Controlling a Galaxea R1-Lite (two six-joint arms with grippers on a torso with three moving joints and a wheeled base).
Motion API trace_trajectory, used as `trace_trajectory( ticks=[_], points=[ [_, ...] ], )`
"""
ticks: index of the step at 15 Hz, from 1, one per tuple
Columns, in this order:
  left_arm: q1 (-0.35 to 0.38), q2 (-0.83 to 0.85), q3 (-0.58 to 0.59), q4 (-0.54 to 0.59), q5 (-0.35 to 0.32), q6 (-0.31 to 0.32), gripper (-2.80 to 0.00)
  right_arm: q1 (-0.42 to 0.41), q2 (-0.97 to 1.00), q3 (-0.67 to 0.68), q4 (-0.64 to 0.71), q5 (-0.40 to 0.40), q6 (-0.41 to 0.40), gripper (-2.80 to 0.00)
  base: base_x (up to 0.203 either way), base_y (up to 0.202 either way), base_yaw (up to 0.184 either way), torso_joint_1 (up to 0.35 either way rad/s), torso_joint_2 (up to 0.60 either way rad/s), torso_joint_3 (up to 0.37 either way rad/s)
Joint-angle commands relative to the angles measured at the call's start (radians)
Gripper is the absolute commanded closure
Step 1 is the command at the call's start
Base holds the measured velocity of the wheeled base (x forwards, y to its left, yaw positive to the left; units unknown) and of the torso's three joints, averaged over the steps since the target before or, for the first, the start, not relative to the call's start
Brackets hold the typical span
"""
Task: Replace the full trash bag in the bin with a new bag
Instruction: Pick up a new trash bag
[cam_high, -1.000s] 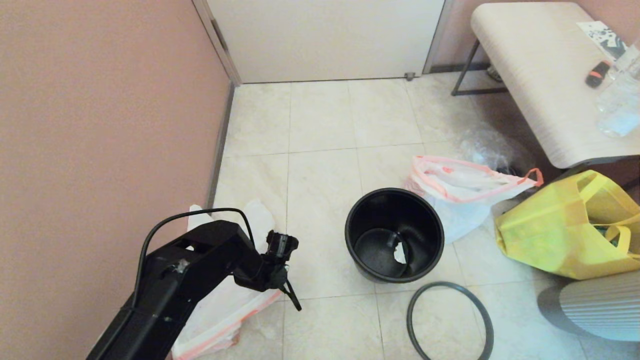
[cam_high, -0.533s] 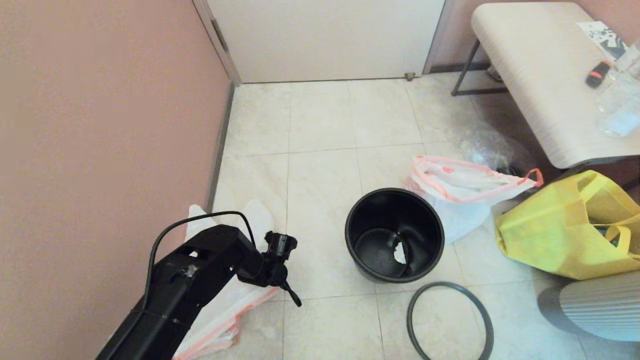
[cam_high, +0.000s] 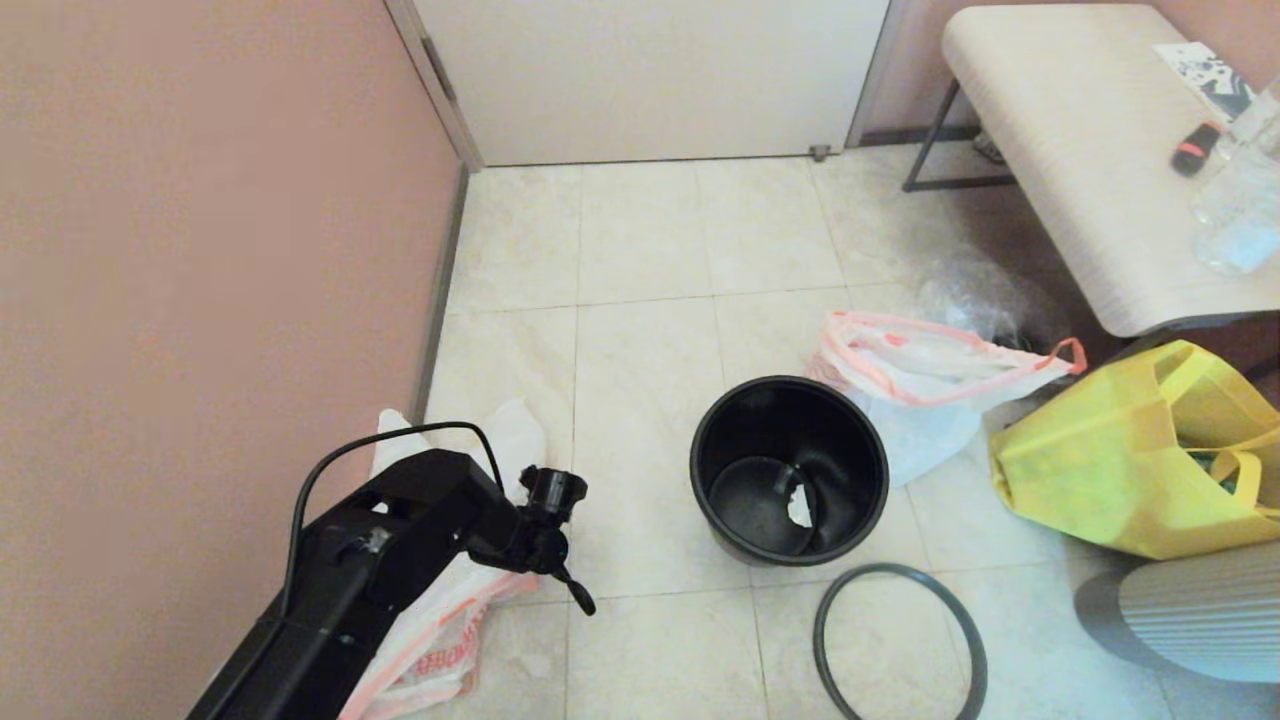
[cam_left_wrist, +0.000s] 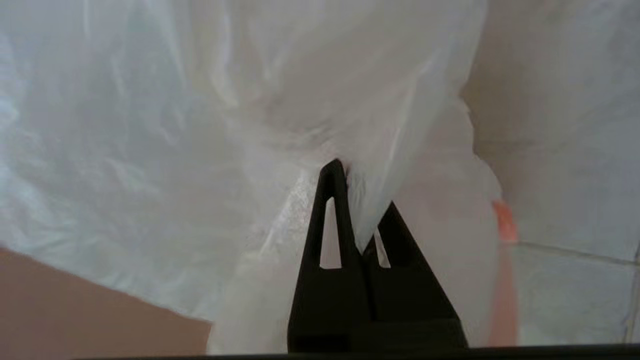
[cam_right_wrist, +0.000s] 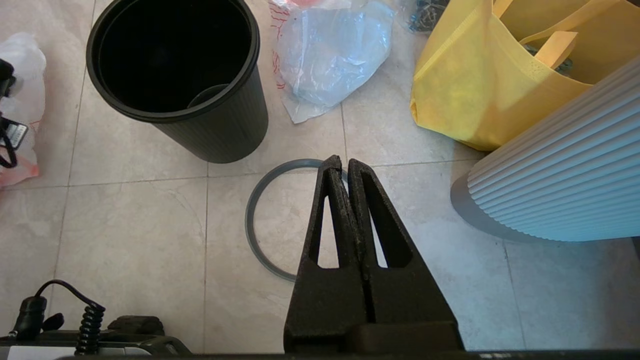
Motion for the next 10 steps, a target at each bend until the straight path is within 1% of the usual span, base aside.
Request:
trace_trajectory(
  ticks=[1, 2, 3, 4, 5, 6, 7, 9, 10],
  points=[
    [0.002, -0.036, 0.018, 0.017, 0.007, -0.017, 0.0, 0.001, 0.002, 0.0, 0.0, 0.0, 0.0, 0.0, 0.0, 0.0, 0.0, 0.0, 0.0, 0.0],
    [0.002, -0.067, 0.037, 0.05, 0.005, -0.037, 0.0, 0.001, 0.002, 0.0, 0.0, 0.0, 0.0, 0.0, 0.0, 0.0, 0.0, 0.0, 0.0, 0.0],
    [0.0, -0.104, 0.058, 0.121, 0.002, -0.078, 0.0, 0.001, 0.002, 0.0, 0.0, 0.0, 0.0, 0.0, 0.0, 0.0, 0.0, 0.0, 0.0, 0.0],
    [-0.004, -0.136, 0.064, 0.223, -0.01, -0.135, 0.0, 0.001, 0.002, 0.0, 0.0, 0.001, 0.0, 0.0, 0.0, 0.0, 0.0, 0.0, 0.0, 0.0],
    [-0.008, -0.169, 0.059, 0.326, -0.039, -0.199, 0.0, 0.001, 0.002, 0.0, 0.0, 0.0, 0.0, 0.0, 0.0, 0.0, 0.0, 0.0, 0.0, 0.0],
    [-0.014, -0.208, 0.046, 0.439, -0.096, -0.274, 0.0, 0.001, 0.002, 0.0, 0.0, 0.001, 0.0, 0.0, 0.0, 0.0, 0.0, 0.0, 0.0, 0.0],
    [-0.021, -0.245, 0.027, 0.564, -0.17, -0.351, 0.0, 0.001, 0.002, 0.0, 0.0, 0.001, 0.0, 0.0, 0.0, 0.0, 0.0, 0.0, 0.0, 0.0],
    [-0.04, -0.316, -0.017, 0.774, -0.315, -0.486, 0.0, 0.001, 0.002, 0.0, 0.0, 0.0, 0.0, 0.0, 0.0, 0.0, 0.0, 0.0, 0.0, 0.0],
    [-0.053, -0.357, -0.027, 0.831, -0.367, -0.532, 0.0, 0.001, 0.002, 0.0, 0.0, 0.001, 0.0, 0.0, 0.0, 0.0, 0.0, 0.0, 0.0, 0.0]
  ],
)
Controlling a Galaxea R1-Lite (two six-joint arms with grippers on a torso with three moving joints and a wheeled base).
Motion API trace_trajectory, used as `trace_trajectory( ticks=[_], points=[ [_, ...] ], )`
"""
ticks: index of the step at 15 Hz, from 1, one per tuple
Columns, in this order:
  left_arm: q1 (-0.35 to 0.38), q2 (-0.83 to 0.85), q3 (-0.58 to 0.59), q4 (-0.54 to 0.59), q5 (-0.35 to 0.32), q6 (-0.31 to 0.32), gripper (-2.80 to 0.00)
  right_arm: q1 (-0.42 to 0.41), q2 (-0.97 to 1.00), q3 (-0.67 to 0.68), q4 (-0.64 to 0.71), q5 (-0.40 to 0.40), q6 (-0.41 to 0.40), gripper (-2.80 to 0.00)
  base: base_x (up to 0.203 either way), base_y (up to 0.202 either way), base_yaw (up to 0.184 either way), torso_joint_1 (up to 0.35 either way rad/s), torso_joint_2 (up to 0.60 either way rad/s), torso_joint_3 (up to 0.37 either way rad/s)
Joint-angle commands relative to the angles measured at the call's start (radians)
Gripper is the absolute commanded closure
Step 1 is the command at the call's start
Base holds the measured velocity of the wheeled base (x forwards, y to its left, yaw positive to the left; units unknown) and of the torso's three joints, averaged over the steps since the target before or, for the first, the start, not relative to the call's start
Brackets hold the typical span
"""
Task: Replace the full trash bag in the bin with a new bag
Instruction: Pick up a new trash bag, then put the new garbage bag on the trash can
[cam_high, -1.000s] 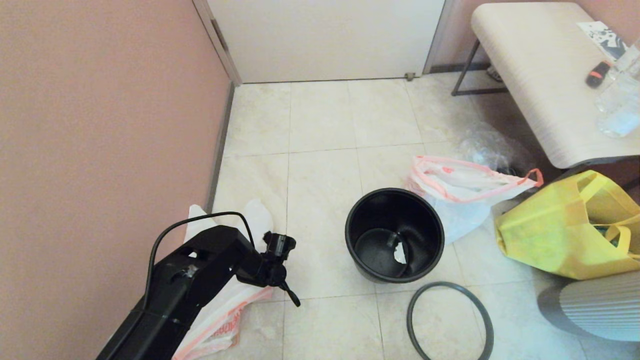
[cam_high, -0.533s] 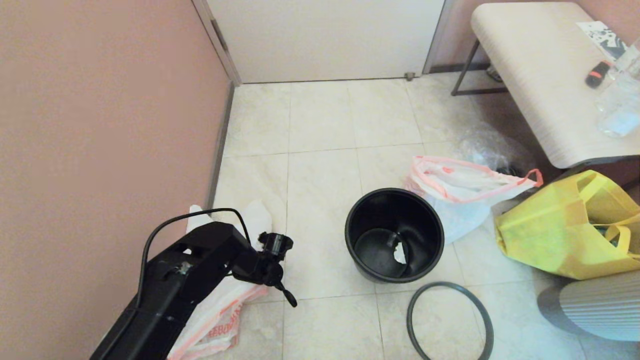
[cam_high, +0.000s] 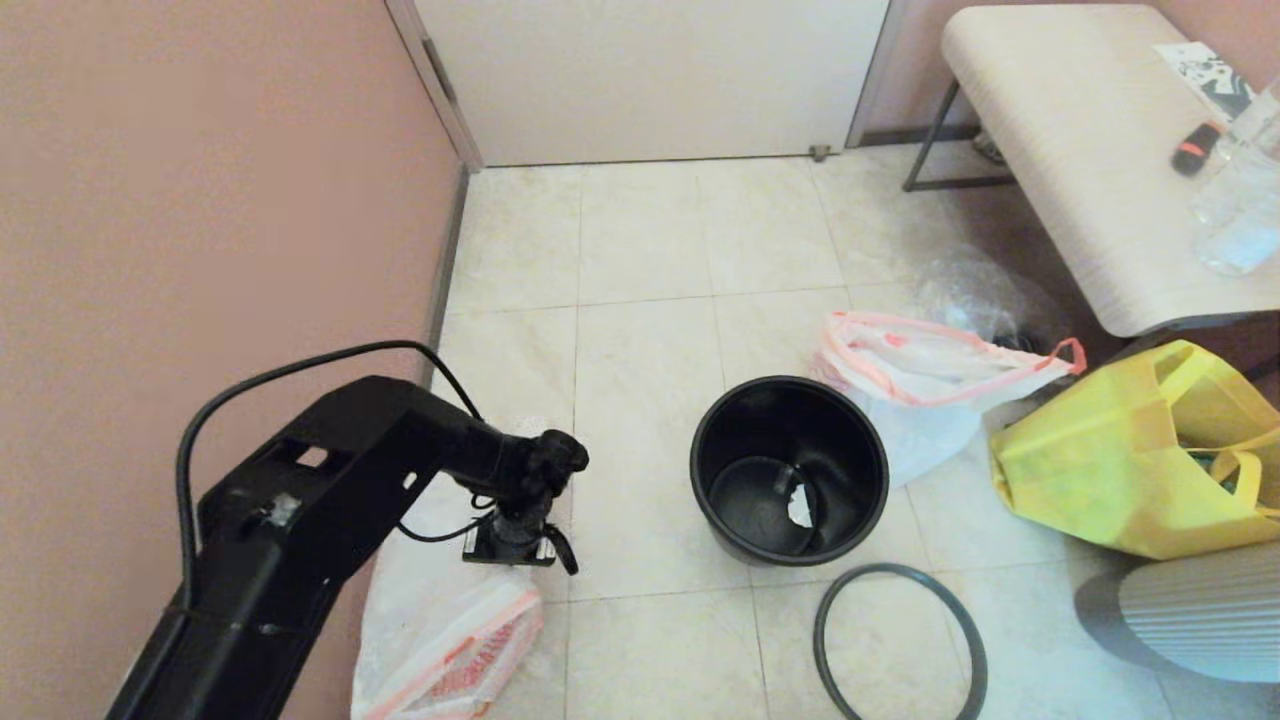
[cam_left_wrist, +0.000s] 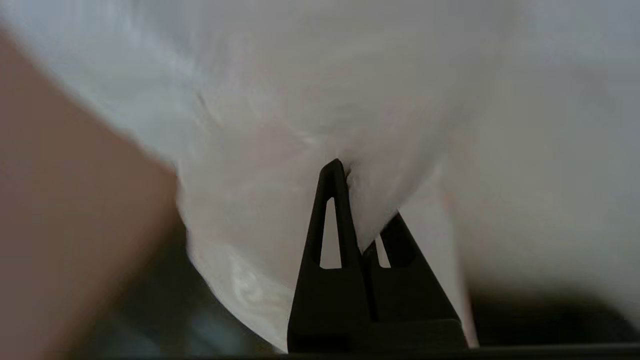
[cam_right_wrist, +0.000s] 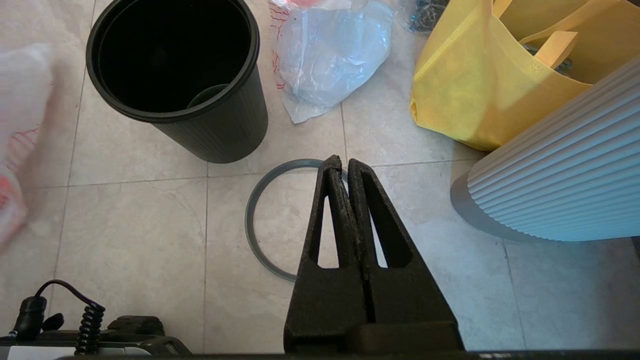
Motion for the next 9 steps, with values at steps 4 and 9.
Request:
trace_trajectory(
  ticks=[4, 9],
  points=[
    [-0.079, -0.262, 0.019, 0.169, -0.139, -0.099, 0.0, 0.0, 0.001, 0.0, 0.0, 0.001, 0.0, 0.0, 0.0, 0.0, 0.0, 0.0, 0.0, 0.0],
    [-0.164, -0.474, 0.007, 0.289, -0.196, -0.131, 0.0, 0.0, 0.001, 0.0, 0.0, -0.001, -0.002, 0.0, 0.0, 0.0, 0.0, 0.0, 0.0, 0.0]
  ],
)
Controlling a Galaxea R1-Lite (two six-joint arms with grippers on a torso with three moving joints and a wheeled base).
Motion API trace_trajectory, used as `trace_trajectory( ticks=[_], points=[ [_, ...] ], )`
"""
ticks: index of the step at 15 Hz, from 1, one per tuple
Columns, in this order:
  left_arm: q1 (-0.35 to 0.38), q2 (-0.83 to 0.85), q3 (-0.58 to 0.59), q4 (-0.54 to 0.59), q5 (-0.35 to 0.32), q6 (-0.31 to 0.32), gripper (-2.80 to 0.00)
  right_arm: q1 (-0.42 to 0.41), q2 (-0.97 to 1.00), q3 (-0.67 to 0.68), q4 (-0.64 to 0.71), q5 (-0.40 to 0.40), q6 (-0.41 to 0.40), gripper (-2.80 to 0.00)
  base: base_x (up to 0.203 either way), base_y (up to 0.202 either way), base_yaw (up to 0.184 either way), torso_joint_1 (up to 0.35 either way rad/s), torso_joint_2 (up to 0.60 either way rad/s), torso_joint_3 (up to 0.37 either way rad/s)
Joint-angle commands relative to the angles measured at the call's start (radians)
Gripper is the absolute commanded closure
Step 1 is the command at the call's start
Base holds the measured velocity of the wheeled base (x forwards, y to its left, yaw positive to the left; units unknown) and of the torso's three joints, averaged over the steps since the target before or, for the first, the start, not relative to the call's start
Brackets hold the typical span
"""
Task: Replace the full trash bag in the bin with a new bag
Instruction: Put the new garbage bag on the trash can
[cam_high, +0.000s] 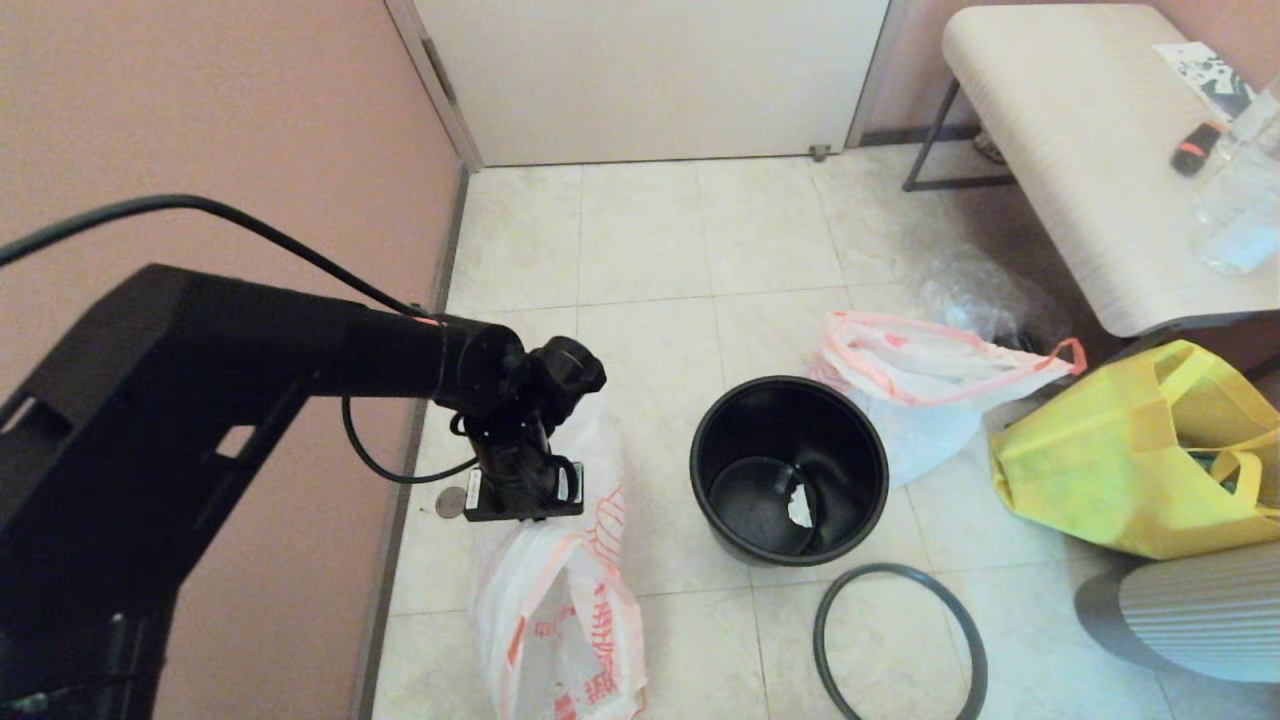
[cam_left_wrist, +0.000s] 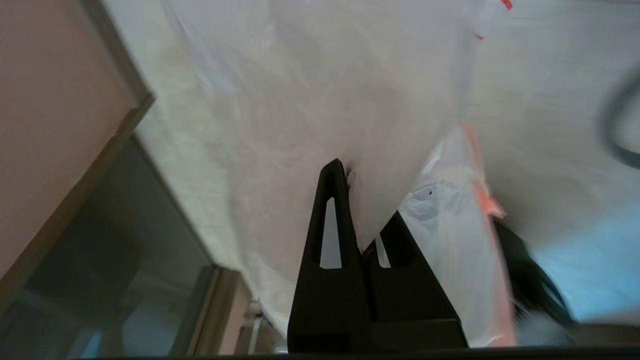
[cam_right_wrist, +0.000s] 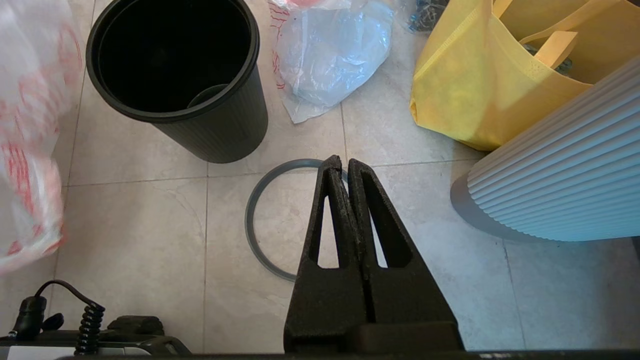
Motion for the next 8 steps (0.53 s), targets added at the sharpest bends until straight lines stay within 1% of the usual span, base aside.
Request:
trace_trajectory(
  ticks=[1, 3, 5, 6, 7, 8],
  points=[
    [-0.043, -0.124, -0.032, 0.063, -0.024, -0.005, 0.0, 0.0, 0.001, 0.0, 0.0, 0.0, -0.003, 0.0, 0.0, 0.0, 0.0, 0.0, 0.0, 0.0],
    [-0.087, -0.165, -0.123, 0.177, -0.094, -0.021, 0.0, 0.0, 0.001, 0.0, 0.0, 0.0, -0.003, 0.0, 0.0, 0.0, 0.0, 0.0, 0.0, 0.0],
    [-0.13, -0.181, -0.25, 0.312, -0.175, -0.029, 0.0, 0.0, 0.001, 0.0, 0.0, 0.0, -0.003, 0.0, 0.0, 0.0, 0.0, 0.0, 0.0, 0.0],
    [-0.161, -0.189, -0.274, 0.34, -0.2, -0.03, 0.0, 0.0, 0.001, 0.0, 0.002, 0.001, -0.014, 0.0, 0.0, 0.0, 0.0, 0.0, 0.0, 0.0],
    [-0.178, -0.202, -0.273, 0.349, -0.211, -0.028, 0.0, 0.0, 0.002, 0.0, 0.002, -0.002, -0.004, 0.0, 0.0, 0.0, 0.0, 0.0, 0.0, 0.0],
    [-0.179, -0.206, -0.273, 0.349, -0.211, -0.028, 0.0, 0.0, 0.012, -0.001, 0.006, -0.005, 0.004, 0.0, 0.0, 0.0, 0.0, 0.0, 0.0, 0.0]
  ],
)
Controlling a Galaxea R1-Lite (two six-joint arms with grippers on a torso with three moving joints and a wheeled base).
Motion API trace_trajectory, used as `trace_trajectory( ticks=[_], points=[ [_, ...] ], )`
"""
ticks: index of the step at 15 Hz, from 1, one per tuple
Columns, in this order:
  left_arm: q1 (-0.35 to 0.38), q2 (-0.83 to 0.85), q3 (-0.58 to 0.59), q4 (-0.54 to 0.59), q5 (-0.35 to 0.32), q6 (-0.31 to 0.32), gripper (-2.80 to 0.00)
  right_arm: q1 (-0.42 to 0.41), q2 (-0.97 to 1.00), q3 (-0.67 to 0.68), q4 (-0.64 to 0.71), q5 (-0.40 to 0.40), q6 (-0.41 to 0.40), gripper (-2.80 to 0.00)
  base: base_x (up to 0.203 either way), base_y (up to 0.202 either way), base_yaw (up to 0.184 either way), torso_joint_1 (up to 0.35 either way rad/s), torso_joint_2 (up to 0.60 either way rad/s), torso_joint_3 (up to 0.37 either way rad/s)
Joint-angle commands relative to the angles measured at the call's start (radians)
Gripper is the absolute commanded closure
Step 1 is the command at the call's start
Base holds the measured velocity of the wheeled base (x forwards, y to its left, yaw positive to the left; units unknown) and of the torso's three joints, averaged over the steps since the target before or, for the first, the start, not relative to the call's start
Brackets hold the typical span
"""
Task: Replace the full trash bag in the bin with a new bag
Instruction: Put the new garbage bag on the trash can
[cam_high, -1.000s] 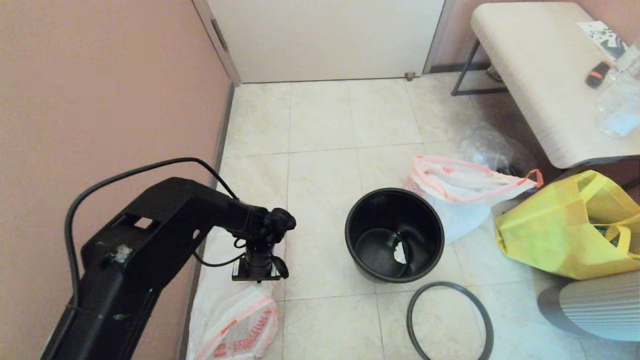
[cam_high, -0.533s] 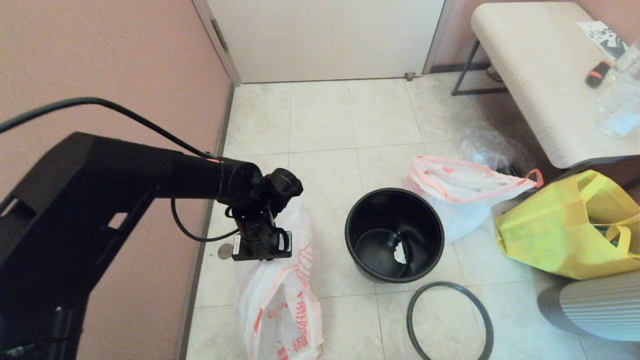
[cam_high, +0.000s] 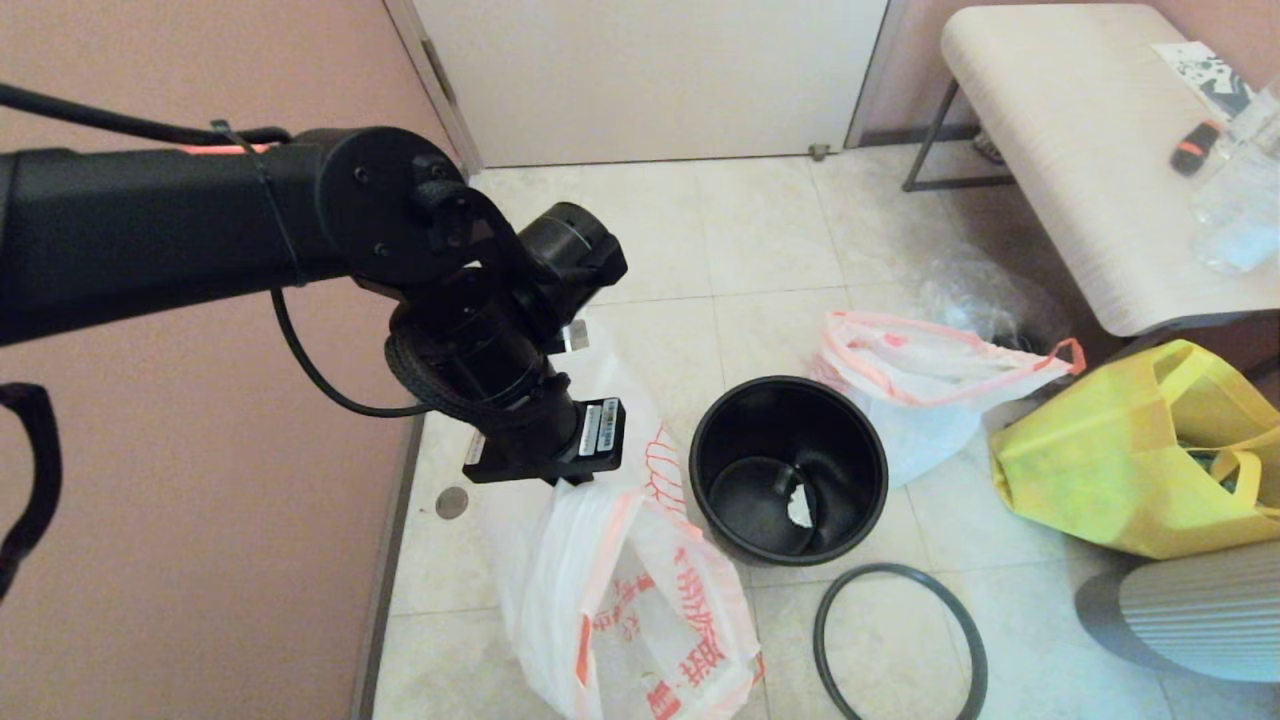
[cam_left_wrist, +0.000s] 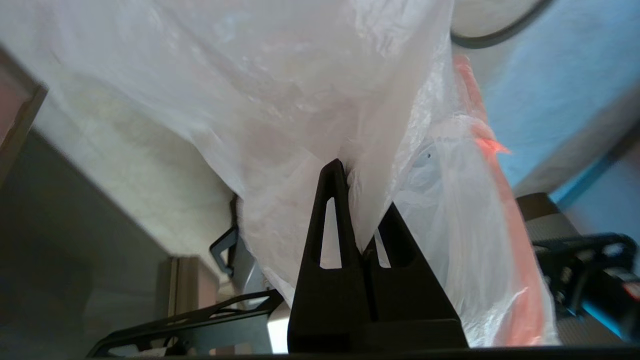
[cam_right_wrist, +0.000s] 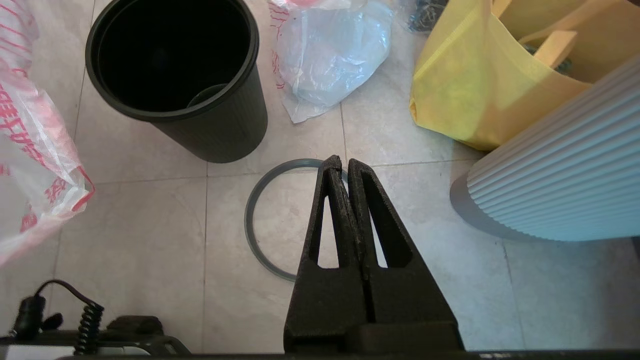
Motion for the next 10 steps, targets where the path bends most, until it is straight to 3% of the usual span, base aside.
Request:
trace_trajectory(
  ticks=[1, 3, 5, 8, 10],
  points=[
    [-0.01, -0.028, -0.009, 0.004, -0.002, -0.003, 0.0, 0.0, 0.019, -0.001, 0.006, -0.002, -0.002, 0.0, 0.0, 0.0, 0.0, 0.0, 0.0, 0.0],
    [-0.008, -0.054, -0.009, -0.003, -0.042, -0.004, 0.0, 0.0, -0.004, 0.001, -0.002, 0.002, -0.013, 0.0, 0.0, 0.0, 0.0, 0.0, 0.0, 0.0],
    [-0.014, -0.068, -0.009, -0.003, -0.098, -0.006, 0.0, 0.0, -0.001, -0.001, 0.002, 0.009, -0.095, 0.0, 0.0, 0.0, 0.0, 0.0, 0.0, 0.0],
    [-0.023, -0.076, -0.009, -0.001, -0.1, -0.008, 0.0, -0.009, 0.028, -0.071, 0.013, 0.023, -0.136, 0.0, 0.0, 0.0, 0.0, 0.0, 0.0, 0.0],
    [-0.023, -0.081, -0.009, -0.001, -0.098, -0.006, 0.0, -0.004, 0.164, -0.166, 0.019, 0.035, -0.12, 0.0, 0.0, 0.0, 0.0, 0.0, 0.0, 0.0]
  ],
)
